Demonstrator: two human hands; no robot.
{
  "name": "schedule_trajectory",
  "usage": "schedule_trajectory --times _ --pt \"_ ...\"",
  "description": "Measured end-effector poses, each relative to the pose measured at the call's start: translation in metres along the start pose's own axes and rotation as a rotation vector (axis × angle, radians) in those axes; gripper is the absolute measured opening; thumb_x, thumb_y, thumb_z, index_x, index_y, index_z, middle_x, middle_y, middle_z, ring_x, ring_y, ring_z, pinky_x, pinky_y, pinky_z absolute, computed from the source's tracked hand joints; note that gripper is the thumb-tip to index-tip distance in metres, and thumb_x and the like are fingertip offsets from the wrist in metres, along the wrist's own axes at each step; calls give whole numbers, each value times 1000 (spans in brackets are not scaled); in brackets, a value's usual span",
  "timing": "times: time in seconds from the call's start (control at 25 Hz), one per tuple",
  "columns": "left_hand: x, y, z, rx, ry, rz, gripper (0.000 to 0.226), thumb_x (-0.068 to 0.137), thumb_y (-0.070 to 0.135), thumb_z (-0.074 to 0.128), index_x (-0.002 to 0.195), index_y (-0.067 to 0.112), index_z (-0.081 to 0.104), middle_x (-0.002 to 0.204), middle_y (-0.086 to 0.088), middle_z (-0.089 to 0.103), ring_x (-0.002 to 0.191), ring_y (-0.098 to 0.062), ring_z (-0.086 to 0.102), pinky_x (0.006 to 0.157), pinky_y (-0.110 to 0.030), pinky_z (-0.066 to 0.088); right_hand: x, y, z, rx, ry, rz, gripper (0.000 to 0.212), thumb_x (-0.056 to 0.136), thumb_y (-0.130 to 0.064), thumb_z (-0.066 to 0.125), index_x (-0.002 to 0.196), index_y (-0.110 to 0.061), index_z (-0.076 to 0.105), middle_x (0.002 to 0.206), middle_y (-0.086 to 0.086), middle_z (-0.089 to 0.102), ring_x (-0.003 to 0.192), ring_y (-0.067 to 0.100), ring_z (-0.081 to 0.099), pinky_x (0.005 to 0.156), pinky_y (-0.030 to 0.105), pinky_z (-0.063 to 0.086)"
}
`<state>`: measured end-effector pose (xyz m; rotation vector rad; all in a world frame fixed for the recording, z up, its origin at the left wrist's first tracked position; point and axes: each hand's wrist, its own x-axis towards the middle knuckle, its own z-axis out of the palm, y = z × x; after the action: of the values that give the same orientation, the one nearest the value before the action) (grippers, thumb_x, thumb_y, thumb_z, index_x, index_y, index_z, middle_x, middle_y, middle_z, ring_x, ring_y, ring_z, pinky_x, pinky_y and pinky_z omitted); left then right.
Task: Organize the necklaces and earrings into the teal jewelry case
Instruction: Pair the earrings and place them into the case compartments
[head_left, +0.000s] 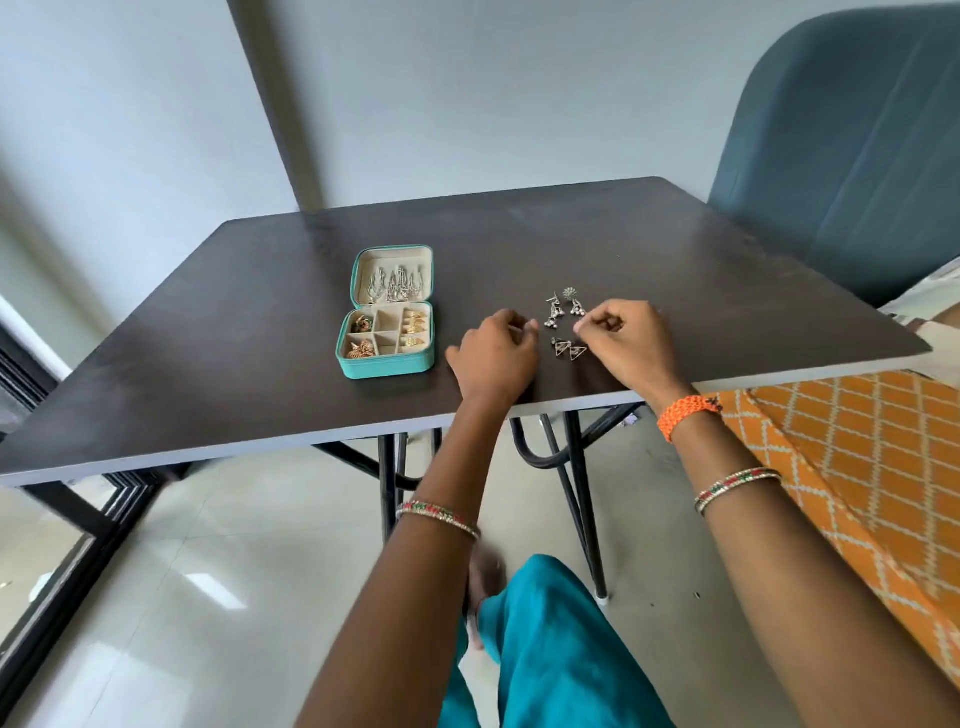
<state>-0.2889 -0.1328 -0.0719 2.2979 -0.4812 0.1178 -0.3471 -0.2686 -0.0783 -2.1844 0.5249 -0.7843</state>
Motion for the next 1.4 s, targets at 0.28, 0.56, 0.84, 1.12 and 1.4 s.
schedule_trajectory --times 0.28,0.56,0.84,1.12,1.4 --pt "14 0 7 123 -129 145 19 87 47 57 100 37 69 110 6 66 115 -22 50 83 -36 25 -1 2 -1 -93 -86 -23 6 67 -30 69 62 -32 66 59 -11 63 66 12 63 64 27 49" --pt "9 -3 3 -133 -85 104 4 86 36 64 85 33 66 88 11 66 96 -16 62 95 -38 39 4 12 -2 130 -134 -59 14 79 -17 69 75 -30 70 69 -10 68 66 4 61 70 26 51" --pt "13 -10 8 -294 -115 168 3 81 39 67 79 39 67 80 12 69 82 -15 65 87 -45 51 6 -1 -11 462 -258 -15 15 85 -4 66 91 -16 71 86 -1 71 77 -5 65 77 9 46" --pt "10 -12 -3 -744 -189 154 18 84 -2 65 102 -1 66 80 -5 68 71 -4 65 77 -19 54 4 -9 -1 555 -279 -28 19 88 -1 60 103 -10 69 94 2 70 81 -7 63 76 7 44" --pt "1 -8 -16 -878 -166 88 25 81 -2 68 106 0 64 66 9 70 66 2 65 63 -9 47 0 -8 -6 536 -347 -16 23 93 -4 54 101 -19 68 95 -4 68 79 2 59 66 15 48"
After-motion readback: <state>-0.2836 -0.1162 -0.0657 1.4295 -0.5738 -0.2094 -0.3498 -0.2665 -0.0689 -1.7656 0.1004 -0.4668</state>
